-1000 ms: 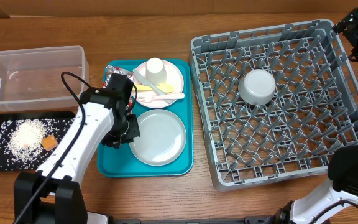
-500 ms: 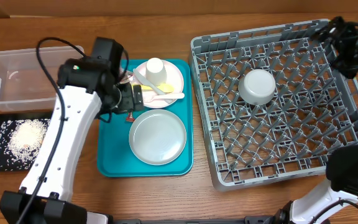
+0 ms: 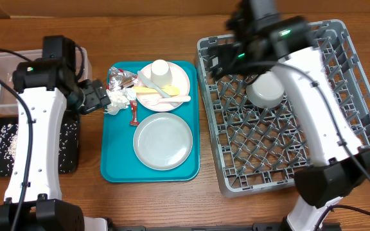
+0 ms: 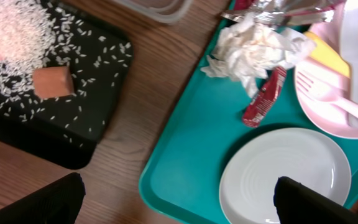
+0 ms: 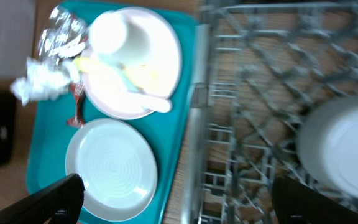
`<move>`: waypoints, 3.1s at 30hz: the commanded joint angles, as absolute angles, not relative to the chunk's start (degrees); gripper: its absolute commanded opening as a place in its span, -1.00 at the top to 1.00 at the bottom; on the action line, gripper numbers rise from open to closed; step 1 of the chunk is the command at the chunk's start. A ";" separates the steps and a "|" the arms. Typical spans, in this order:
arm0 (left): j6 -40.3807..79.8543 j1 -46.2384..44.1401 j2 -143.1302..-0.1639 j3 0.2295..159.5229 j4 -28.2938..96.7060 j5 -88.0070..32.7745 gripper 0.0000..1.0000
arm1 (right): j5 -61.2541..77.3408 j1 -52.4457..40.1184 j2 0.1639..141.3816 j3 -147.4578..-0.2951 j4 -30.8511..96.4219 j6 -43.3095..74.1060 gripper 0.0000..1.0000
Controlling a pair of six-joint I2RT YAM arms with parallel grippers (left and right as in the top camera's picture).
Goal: Sort waste into correct bins and load items into the dishwasher rack
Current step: 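Move the right gripper left over the white plate on the teal tray, then grasp the white plate's rim with the right gripper and lift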
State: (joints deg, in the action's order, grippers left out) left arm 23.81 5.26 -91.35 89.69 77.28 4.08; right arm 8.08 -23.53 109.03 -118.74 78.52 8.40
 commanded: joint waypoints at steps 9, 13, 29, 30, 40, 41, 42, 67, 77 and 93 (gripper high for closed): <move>27.11 6.11 -91.29 90.91 77.19 9.82 -1.00 | 3.14 -36.64 106.52 -99.68 61.52 4.49 -1.00; 27.49 6.09 -91.29 90.91 76.03 9.34 -0.99 | 6.04 -37.78 106.52 -92.73 54.30 4.51 -0.95; 27.49 6.09 -91.29 90.91 76.05 9.37 -0.99 | 11.29 -39.24 109.60 -79.46 38.94 6.22 -0.70; 27.46 6.09 -91.29 90.91 76.05 9.37 -1.00 | 11.29 -39.46 110.28 -79.46 38.54 6.22 -0.69; 27.49 6.09 -91.29 90.91 75.99 9.37 -1.00 | 10.81 -41.58 115.55 -79.46 37.98 7.92 -0.62; 27.49 6.09 -91.29 90.91 75.99 9.37 -1.00 | 10.52 -41.69 115.70 -79.46 37.98 7.92 -0.61; 27.46 6.09 -91.29 90.91 75.99 9.37 -1.00 | 10.07 -41.74 115.74 -79.46 37.98 7.92 -0.60; 27.49 6.09 -91.29 90.91 74.91 9.37 -0.99 | -0.03 -41.87 117.51 -89.32 44.10 3.99 -0.59; 27.46 6.09 -91.29 90.91 74.87 9.13 -1.00 | -0.40 -41.91 123.31 -89.32 44.53 4.01 -0.54; 27.49 6.09 -91.29 90.91 74.76 9.13 -1.00 | 0.08 -41.93 123.46 -95.55 51.24 6.17 0.92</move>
